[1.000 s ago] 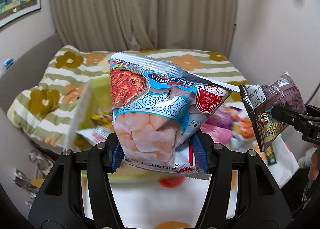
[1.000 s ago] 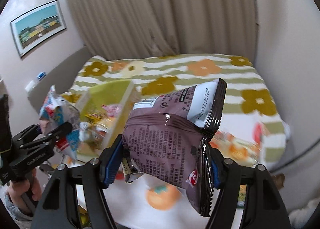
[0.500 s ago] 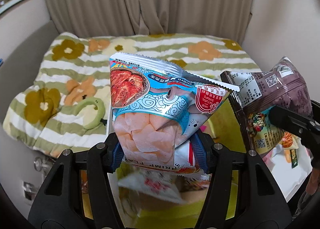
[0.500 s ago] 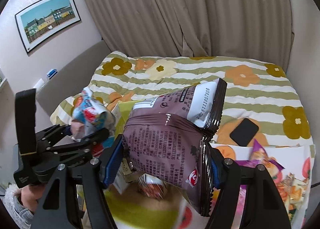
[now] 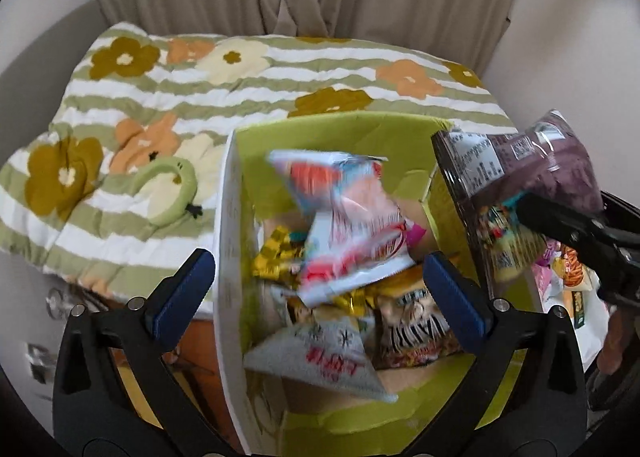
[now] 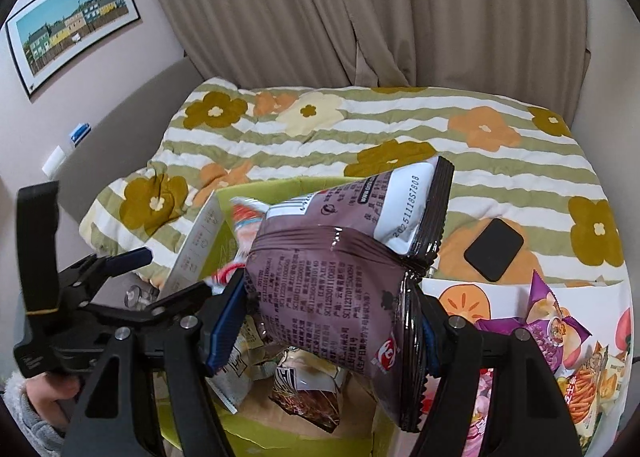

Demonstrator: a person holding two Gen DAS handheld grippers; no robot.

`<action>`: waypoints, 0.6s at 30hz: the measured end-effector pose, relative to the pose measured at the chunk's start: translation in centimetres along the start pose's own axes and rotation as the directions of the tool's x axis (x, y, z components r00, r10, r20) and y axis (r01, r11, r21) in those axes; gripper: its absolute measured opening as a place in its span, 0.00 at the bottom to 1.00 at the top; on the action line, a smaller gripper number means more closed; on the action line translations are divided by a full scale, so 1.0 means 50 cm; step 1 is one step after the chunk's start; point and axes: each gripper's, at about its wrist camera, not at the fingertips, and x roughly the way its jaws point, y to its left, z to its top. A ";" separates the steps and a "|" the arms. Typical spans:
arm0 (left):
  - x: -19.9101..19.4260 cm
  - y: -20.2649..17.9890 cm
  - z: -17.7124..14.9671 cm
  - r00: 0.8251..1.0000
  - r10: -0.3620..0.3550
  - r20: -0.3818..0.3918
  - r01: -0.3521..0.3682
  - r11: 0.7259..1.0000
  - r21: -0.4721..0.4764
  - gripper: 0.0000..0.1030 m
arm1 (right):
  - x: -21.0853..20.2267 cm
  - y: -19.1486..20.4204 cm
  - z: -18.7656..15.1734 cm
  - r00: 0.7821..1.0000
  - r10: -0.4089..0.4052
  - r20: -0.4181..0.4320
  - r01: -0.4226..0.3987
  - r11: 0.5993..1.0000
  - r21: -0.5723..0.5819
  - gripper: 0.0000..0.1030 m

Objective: Organize snacks
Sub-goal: 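Carry both bags over the box and open both tools to drop them inside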

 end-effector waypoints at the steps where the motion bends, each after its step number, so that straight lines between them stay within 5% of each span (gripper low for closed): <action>1: -0.003 0.001 -0.007 1.000 0.001 -0.004 -0.001 1.000 -0.007 1.00 | 0.002 0.001 0.001 1.000 0.004 -0.005 -0.004 1.000 -0.007 0.65; 10: -0.018 0.002 -0.015 0.999 0.032 0.001 -0.032 0.999 -0.039 1.00 | 0.054 -0.001 0.059 0.998 -0.060 -0.019 0.058 0.996 -0.074 0.69; 12: -0.018 0.003 -0.011 0.999 0.041 0.001 -0.041 0.998 -0.044 1.00 | 0.068 -0.001 0.066 0.997 -0.073 -0.007 0.072 0.993 -0.089 0.77; 14: -0.019 0.001 -0.012 0.999 0.051 -0.001 -0.051 0.998 -0.044 1.00 | 0.072 0.000 0.064 0.995 -0.096 0.019 0.097 0.990 -0.106 0.99; 18: -0.015 -0.002 -0.029 0.998 0.067 -0.021 -0.067 0.997 -0.038 1.00 | 0.053 -0.002 0.037 0.997 -0.051 0.061 0.058 0.992 -0.110 1.00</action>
